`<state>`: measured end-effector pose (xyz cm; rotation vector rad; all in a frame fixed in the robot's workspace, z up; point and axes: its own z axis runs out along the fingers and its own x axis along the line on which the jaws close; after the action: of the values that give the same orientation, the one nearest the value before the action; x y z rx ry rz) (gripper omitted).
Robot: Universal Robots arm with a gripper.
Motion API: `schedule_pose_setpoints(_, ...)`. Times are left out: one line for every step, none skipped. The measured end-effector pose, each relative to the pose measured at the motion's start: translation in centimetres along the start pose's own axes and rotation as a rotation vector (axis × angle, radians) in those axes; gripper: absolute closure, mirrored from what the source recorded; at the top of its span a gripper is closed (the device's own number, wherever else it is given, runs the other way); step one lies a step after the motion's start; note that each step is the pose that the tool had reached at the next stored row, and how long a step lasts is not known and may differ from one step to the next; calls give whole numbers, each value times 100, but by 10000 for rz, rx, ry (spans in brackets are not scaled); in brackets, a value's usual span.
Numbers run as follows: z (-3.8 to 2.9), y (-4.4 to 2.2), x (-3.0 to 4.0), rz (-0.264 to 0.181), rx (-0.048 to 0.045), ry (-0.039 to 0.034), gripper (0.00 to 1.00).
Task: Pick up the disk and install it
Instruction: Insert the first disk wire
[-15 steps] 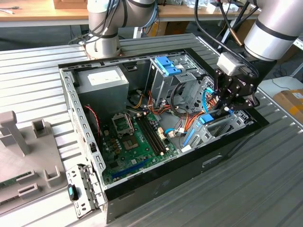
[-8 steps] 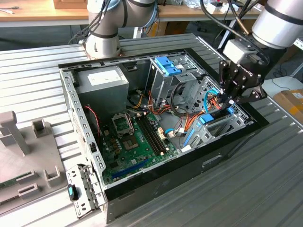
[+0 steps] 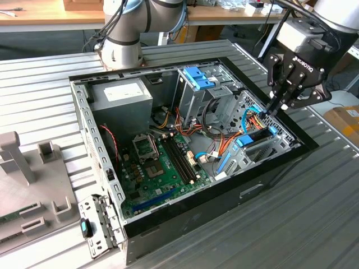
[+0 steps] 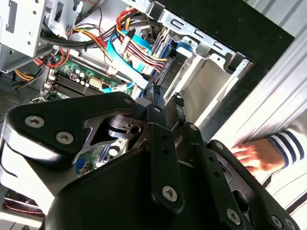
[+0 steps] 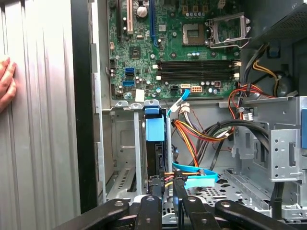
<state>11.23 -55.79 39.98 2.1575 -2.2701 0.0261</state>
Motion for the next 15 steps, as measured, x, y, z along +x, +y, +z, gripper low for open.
schedule_pose_setpoints(0,0,0,0,0,0,76)
schedule_pose_setpoints(1,0,0,1,0,0,76)
schedule_pose_setpoints(2,0,0,0,0,0,76)
schedule_pose_setpoints(2,0,0,1,0,-1,76)
schedule_pose_setpoints(6,0,0,0,0,-3,76)
schedule_pose_setpoints(7,0,0,1,0,-1,76)
schedule_pose_setpoints(7,0,-3,1,0,-2,76)
schedule_pose_setpoints(6,1,-22,0,0,0,76)
schedule_pose_setpoints(13,2,-40,0,0,0,76)
schedule_pose_setpoints(45,5,-86,-2,0,-2,76)
schedule_pose_setpoints(66,7,-142,-5,0,0,76)
schedule_pose_setpoints(86,-4,-183,-8,1,18,76)
schedule_pose_setpoints(114,-38,-209,-11,6,124,76)
schedule_pose_setpoints(137,-46,-216,-15,12,235,76)
schedule_pose_setpoints(148,-46,-216,-15,13,252,76)
